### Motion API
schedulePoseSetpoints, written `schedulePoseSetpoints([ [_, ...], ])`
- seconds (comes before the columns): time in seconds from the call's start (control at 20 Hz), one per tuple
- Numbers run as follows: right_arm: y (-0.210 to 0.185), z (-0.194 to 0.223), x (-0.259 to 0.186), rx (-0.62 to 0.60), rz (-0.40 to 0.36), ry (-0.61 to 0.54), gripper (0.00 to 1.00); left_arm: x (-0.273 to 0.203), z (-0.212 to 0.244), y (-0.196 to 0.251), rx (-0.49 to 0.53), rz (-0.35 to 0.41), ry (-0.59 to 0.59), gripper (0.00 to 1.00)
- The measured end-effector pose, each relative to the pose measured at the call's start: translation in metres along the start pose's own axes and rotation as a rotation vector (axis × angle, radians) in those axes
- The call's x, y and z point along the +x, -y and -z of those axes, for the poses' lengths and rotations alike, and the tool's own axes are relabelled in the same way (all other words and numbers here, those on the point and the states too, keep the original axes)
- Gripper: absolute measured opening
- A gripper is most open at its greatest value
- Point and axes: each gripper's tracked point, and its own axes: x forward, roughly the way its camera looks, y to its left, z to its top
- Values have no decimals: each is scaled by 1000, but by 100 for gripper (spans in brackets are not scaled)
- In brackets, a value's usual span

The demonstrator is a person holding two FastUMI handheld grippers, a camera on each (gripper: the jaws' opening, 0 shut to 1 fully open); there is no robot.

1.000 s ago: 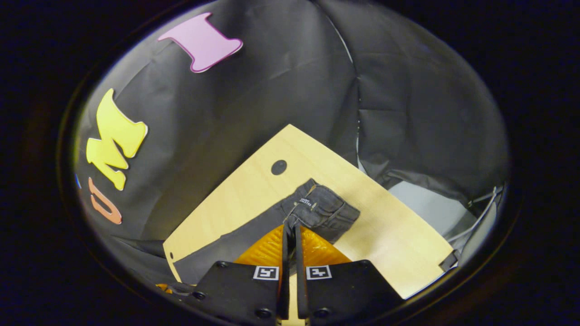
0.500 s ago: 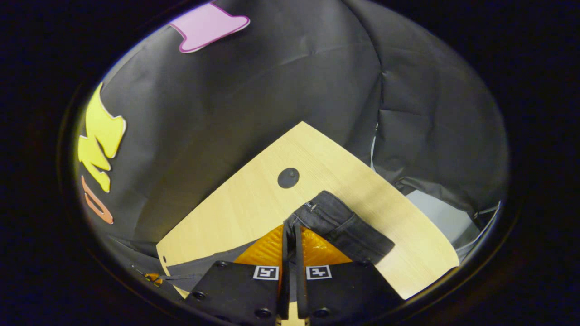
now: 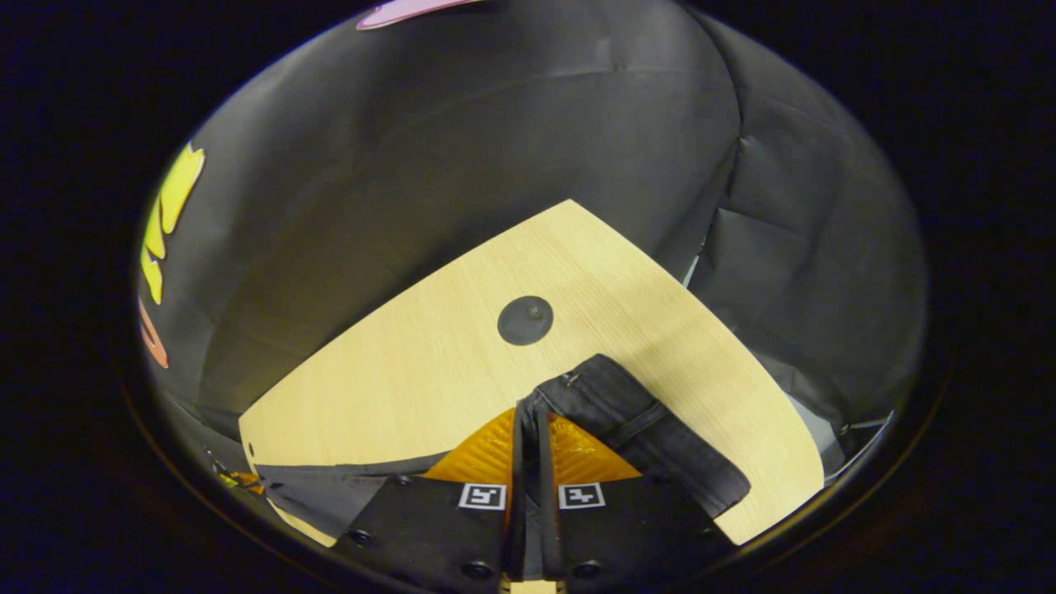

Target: Grasp the waist and the cuffs of the jeans and fold them to make the two legs overlap; first hold the waist and fold one-third of the jeans toward the cuffs, then hold the cuffs and fold the remaining one-third in the same direction to finish folding.

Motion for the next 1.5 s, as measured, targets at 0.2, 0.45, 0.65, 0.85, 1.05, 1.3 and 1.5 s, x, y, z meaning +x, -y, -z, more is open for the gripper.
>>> schedulePoseSetpoints([
  [0.2,-6,0,1,2,-2,5,14,-4,1,7,13,15,-2,63],
  [0.45,-38,-4,-13,1,-59,54,95,-25,6,18,70,-15,19,98],
  [0.65,-42,-17,-62,-56,-64,148,84,-67,18,51,152,23,64,99],
  [0.85,-59,-20,-156,-250,-87,337,87,-146,47,117,514,117,254,99],
  [1.05,-78,12,-255,-359,-169,506,92,-229,96,172,843,228,516,99],
  [1.3,-59,76,-316,-389,-177,587,93,-281,181,159,934,295,701,99],
  [1.5,-29,111,-343,-333,-139,607,95,-292,240,140,964,306,704,98],
])
